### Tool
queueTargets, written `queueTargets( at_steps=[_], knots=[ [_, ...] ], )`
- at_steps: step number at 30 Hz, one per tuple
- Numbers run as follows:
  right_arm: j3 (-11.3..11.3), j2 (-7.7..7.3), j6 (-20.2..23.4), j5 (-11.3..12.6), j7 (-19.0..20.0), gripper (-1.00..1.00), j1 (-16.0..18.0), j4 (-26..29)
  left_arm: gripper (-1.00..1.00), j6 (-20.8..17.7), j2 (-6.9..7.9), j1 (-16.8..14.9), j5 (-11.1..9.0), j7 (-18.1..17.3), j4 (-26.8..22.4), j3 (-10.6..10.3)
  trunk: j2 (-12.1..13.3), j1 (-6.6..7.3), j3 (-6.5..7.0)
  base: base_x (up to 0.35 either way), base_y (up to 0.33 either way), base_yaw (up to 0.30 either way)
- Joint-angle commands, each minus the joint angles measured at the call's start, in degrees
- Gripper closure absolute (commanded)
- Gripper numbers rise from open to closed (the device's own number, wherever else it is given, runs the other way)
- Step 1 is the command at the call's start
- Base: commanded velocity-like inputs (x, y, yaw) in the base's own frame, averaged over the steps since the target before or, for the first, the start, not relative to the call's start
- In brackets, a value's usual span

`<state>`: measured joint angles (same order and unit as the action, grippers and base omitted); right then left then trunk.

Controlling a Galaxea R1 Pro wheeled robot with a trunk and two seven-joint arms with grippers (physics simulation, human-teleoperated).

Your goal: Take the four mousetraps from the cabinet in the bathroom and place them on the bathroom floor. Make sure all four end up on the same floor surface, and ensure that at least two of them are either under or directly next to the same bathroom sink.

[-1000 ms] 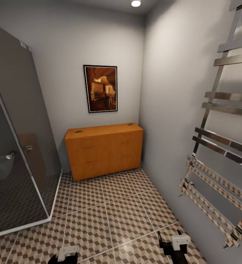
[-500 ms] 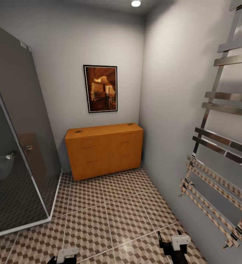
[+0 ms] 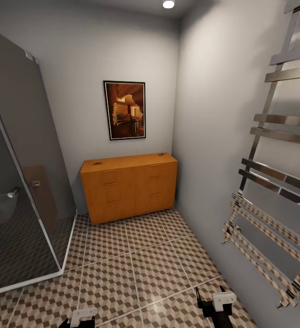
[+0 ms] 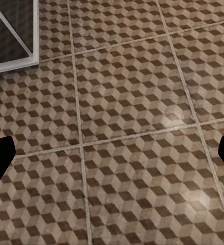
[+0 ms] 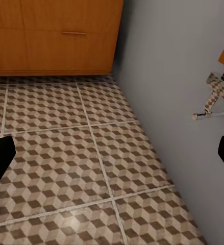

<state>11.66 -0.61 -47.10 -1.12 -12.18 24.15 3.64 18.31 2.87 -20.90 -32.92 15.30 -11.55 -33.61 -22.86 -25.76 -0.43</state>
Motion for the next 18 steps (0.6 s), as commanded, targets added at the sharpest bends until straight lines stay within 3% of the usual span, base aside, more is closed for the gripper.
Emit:
queueTargets(
  at_steps=[1, 18],
  knots=[
    [0.5, -0.01, 0.0, -0.1, -0.6, -1.00, 0.0, 0.0, -1.00, 0.1, 0.03, 0.0, -0.3, 0.3, -0.1, -0.5, -0.1, -0.02, -0.05, 0.000, 0.000, 0.000],
    [0.6, 0.35, -0.1, -0.1, -0.5, -1.00, 0.0, 0.0, -1.00, 0.1, 0.03, 0.0, -0.3, 0.3, -0.1, -0.5, -0.1, -0.02, -0.05, 0.000, 0.000, 0.000]
  ],
)
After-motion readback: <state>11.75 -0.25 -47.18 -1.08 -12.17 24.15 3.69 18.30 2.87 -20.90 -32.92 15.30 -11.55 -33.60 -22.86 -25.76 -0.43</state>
